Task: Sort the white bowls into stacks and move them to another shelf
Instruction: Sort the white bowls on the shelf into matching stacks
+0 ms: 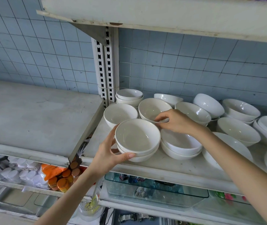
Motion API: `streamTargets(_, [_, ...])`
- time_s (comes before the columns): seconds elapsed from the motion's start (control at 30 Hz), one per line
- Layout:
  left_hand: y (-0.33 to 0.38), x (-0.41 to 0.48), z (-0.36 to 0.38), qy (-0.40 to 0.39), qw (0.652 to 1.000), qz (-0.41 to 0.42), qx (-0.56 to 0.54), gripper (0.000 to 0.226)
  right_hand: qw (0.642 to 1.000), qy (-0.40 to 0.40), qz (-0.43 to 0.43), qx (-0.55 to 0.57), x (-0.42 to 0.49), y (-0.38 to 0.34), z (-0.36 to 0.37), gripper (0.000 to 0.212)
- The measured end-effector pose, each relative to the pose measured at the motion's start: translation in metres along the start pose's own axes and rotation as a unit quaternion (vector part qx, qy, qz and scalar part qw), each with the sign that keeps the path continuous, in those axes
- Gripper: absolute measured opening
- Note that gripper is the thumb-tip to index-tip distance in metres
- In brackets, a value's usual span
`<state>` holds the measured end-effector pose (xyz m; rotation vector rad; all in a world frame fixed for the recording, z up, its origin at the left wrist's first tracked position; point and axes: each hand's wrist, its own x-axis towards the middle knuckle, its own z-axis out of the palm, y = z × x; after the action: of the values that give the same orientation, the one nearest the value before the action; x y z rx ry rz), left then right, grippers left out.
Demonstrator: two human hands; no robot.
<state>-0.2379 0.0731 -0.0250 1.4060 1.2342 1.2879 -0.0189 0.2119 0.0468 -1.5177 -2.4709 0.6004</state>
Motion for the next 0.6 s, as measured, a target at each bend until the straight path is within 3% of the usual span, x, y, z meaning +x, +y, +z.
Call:
streamTargets(0.37, [-0.0006,0.0005,-0.0014,-0.002,1.0,0.007,0.019,0.097,0.999,0.01,0.032,-0.032,-0.0004,-0.007,0.0022,0.01])
streamTargets(0.6, [-0.0001,0.0003,-0.0009,-0.004,1.0,0.006,0.013,0.1,0.999,0.031,-0.008,0.001,0.0008,-0.0076,0.0038,0.002])
